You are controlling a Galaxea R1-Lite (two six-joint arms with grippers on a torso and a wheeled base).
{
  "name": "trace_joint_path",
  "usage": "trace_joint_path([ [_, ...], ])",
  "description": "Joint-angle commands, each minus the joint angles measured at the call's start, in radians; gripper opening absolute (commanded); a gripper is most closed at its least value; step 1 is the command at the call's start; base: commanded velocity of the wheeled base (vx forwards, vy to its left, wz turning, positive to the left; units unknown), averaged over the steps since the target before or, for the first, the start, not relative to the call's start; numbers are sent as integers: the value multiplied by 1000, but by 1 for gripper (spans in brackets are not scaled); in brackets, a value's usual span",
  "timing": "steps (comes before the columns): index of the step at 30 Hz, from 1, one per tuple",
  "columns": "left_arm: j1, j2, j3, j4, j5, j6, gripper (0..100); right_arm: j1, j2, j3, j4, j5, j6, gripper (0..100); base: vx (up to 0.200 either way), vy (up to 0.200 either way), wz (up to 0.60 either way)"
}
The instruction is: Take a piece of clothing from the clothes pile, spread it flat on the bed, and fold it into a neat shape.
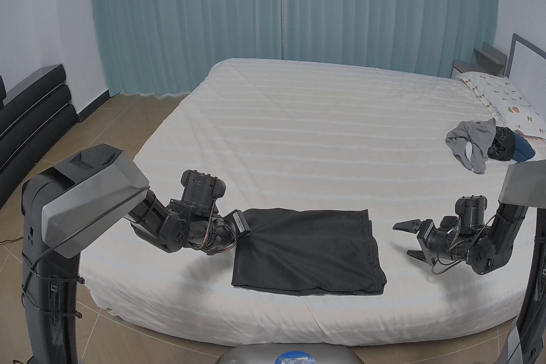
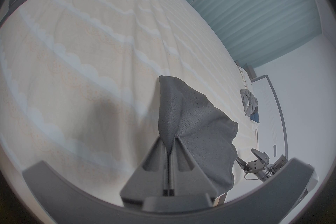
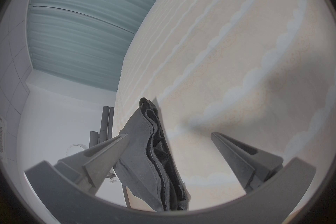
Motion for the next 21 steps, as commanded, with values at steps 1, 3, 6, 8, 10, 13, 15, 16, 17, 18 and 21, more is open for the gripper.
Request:
trace_joint_path([
  [1, 0, 3, 0, -2, 0, -1, 100, 1, 1, 1, 0, 0, 0, 100, 0, 0, 0],
  [3, 0, 3, 2, 0, 0, 0, 100, 1, 1, -1, 0, 0, 0, 100, 0, 0, 0],
  [6, 0, 2, 3, -2, 0, 0, 100, 6, -1, -1, 0, 0, 1, 100, 0, 0, 0],
  [8, 0, 2, 3, 0, 0, 0, 100, 12, 1, -1, 0, 0, 1, 100, 0, 0, 0],
  [10, 0, 0, 2, 0, 0, 0, 100, 12, 1, -1, 0, 0, 1, 100, 0, 0, 0],
  [13, 0, 0, 2, 0, 0, -1, 100, 13, 1, -1, 0, 0, 0, 100, 0, 0, 0],
  [15, 2, 0, 2, 0, 0, -1, 100, 13, 1, 1, 0, 0, 0, 100, 0, 0, 0],
  [16, 3, -1, 2, 0, 0, -1, 100, 13, 1, 1, 0, 0, 0, 100, 0, 0, 0],
  [17, 5, -1, 2, 0, 0, -3, 100, 13, 1, 2, 0, 0, 0, 100, 0, 0, 0],
  [18, 8, -3, 2, 0, 0, -9, 100, 13, 1, 2, 0, 0, 0, 100, 0, 0, 0],
  [21, 12, -3, -8, 0, 0, -39, 100, 16, 4, 2, -2, -1, -2, 100, 0, 0, 0],
])
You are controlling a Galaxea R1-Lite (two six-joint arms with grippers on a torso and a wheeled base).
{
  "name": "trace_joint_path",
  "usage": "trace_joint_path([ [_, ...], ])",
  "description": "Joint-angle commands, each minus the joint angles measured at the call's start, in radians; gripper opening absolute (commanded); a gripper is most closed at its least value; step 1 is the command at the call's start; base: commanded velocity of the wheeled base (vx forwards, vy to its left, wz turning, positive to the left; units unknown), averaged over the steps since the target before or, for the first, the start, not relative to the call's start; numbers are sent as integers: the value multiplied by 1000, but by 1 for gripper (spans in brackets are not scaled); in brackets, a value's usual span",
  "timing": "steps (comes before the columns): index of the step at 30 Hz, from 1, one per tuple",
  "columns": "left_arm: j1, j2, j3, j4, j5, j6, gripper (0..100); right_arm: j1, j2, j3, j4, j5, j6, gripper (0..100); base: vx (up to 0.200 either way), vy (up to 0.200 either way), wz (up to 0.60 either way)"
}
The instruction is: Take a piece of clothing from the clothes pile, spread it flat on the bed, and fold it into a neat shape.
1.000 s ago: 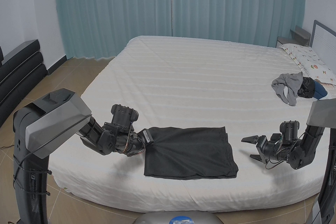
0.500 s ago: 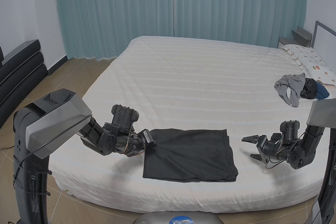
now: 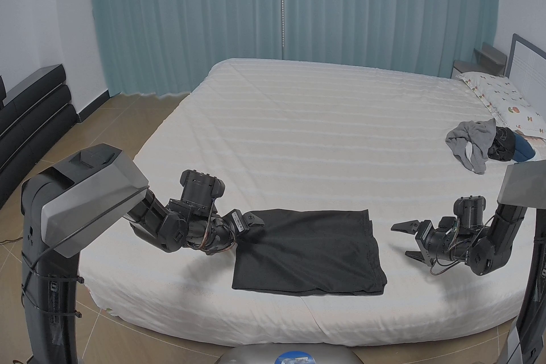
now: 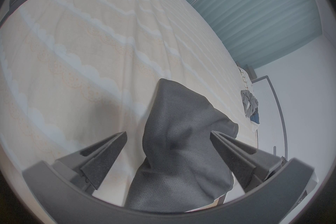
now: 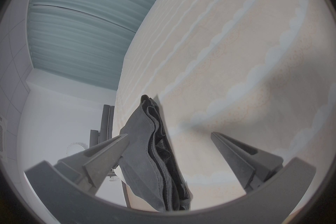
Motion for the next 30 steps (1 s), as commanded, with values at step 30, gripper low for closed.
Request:
trace_joint_path([
  [30, 254, -609, 274, 7, 160, -145, 100, 94, -134, 111, -185, -215, -20, 100, 0, 0, 0],
])
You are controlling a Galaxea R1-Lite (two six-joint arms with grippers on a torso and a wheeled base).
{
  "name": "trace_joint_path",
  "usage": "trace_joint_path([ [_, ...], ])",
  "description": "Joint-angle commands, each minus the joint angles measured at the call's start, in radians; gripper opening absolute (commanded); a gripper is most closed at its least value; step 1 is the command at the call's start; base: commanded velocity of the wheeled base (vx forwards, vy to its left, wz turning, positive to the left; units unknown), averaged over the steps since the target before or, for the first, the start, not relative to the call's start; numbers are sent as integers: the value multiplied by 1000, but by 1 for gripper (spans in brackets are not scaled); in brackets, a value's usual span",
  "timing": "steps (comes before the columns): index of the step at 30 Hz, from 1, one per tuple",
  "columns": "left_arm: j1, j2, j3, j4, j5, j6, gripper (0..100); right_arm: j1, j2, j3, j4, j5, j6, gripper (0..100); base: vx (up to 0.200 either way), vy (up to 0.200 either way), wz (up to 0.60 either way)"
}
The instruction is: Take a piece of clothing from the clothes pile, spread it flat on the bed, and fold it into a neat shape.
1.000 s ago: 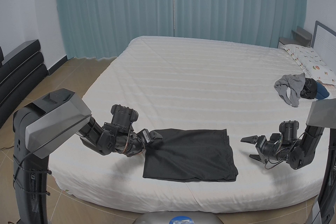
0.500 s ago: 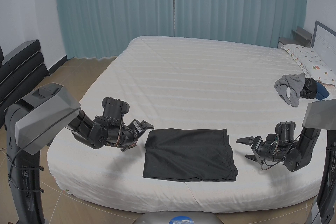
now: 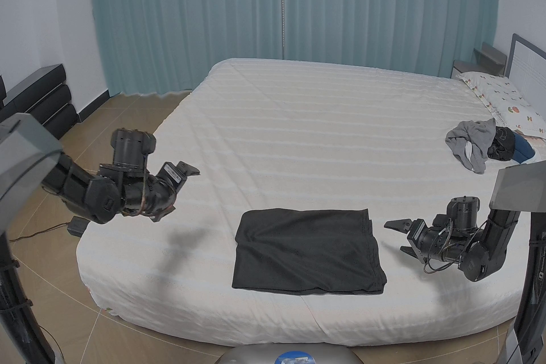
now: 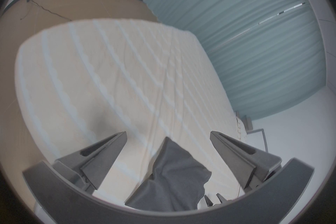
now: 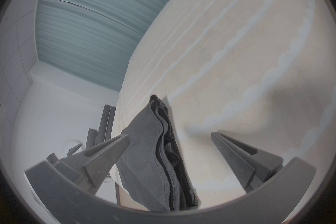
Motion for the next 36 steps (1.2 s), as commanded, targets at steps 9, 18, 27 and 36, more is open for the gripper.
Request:
trace_joint_path([
  [9, 76, -555, 199, 2, 133, 131, 100, -1, -519, 228, -69, -154, -214, 100, 0, 0, 0],
  [18, 75, -833, 245, 5, 238, 321, 100, -46, -870, 357, -52, -171, -404, 100, 0, 0, 0],
  [27, 64, -1065, 348, -1, 438, 584, 100, -116, -1100, 437, -37, -156, -490, 100, 0, 0, 0],
  [36, 73, -1311, 423, 9, 514, 778, 100, -115, -1444, 433, 293, -104, -528, 100, 0, 0, 0],
])
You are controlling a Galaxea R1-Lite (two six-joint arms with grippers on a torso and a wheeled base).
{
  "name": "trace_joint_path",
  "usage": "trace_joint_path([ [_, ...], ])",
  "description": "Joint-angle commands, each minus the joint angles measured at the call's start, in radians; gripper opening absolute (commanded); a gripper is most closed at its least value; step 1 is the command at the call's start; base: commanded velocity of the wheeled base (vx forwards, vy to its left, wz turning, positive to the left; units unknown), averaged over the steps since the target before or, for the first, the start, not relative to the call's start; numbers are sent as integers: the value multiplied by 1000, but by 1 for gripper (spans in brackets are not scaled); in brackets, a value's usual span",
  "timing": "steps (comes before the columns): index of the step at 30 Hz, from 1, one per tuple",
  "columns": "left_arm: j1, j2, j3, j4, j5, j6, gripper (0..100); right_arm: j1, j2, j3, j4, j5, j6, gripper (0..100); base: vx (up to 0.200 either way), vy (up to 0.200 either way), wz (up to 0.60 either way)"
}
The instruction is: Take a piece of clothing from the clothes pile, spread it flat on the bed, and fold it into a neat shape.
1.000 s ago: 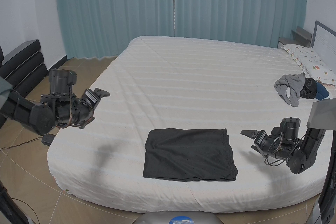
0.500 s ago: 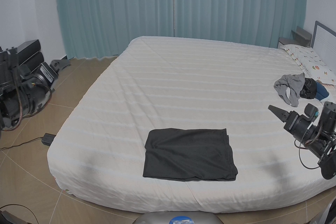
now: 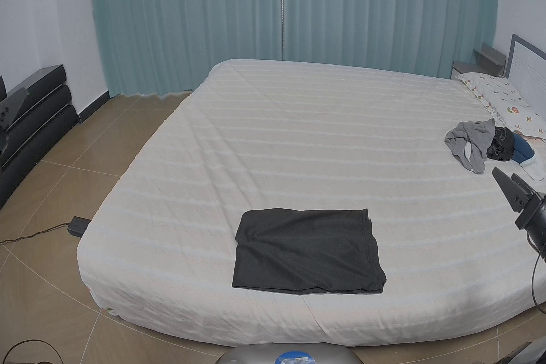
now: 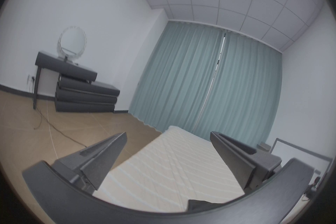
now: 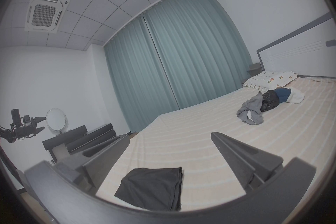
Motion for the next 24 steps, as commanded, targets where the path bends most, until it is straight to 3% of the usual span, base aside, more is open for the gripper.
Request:
trace_joint_path([
  [1, 5, -225, 74, 4, 65, 108, 100, -5, -316, -2, 234, 31, -24, 100, 0, 0, 0],
  [4, 10, -291, 109, 24, 71, 132, 100, 3, -394, -21, 345, 39, -28, 100, 0, 0, 0],
  [7, 28, -362, 123, 105, 71, 138, 100, 9, -543, -96, 624, 50, -70, 100, 0, 0, 0],
  [11, 61, -428, 120, 205, 68, 138, 100, 20, -650, -133, 786, 79, -99, 100, 0, 0, 0],
  [14, 96, -498, 120, 303, 65, 146, 100, 94, -760, -166, 961, 79, -162, 100, 0, 0, 0],
  [24, 136, -659, 121, 493, 64, 197, 100, 216, -969, -194, 1237, 79, -244, 100, 0, 0, 0],
])
